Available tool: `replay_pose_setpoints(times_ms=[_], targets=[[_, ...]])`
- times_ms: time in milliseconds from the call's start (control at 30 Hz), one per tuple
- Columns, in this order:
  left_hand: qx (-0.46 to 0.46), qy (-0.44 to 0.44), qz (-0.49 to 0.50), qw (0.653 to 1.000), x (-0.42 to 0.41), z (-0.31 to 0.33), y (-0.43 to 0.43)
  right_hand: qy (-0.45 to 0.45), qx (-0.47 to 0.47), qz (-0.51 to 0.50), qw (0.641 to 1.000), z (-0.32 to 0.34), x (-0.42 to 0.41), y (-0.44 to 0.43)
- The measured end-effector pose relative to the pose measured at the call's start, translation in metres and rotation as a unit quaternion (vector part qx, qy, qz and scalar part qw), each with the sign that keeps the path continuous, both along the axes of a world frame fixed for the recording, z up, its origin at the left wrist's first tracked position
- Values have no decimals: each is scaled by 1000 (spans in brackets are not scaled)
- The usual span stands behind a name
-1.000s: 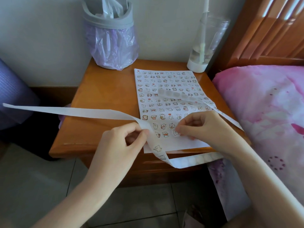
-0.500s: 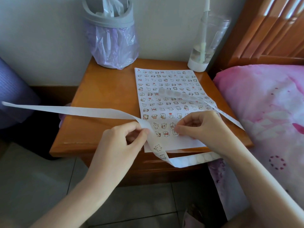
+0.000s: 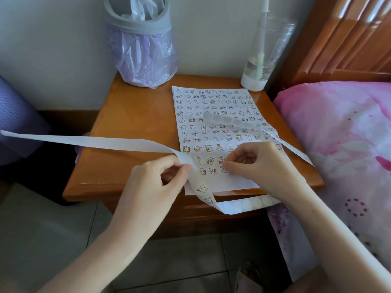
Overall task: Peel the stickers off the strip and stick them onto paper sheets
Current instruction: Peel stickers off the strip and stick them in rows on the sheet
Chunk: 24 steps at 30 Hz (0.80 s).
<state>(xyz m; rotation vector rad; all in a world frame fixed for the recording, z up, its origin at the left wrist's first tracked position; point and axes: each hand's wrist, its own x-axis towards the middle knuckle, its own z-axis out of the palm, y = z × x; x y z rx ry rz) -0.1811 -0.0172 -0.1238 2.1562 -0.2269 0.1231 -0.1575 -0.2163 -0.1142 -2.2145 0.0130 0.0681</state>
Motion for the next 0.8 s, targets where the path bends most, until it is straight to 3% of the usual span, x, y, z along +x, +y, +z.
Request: replay_pose_setpoints(times_ms=[433, 600, 800], targets=[[9, 1, 0, 1000, 1, -2, 1, -19, -59, -43, 997, -7, 2, 1], [18, -9, 11, 1000, 1, -3, 0, -16, -218, -58, 974, -10, -1, 23], [18, -4, 5, 1000, 1, -3, 0, -2, -181, -32, 983, -9, 3, 13]])
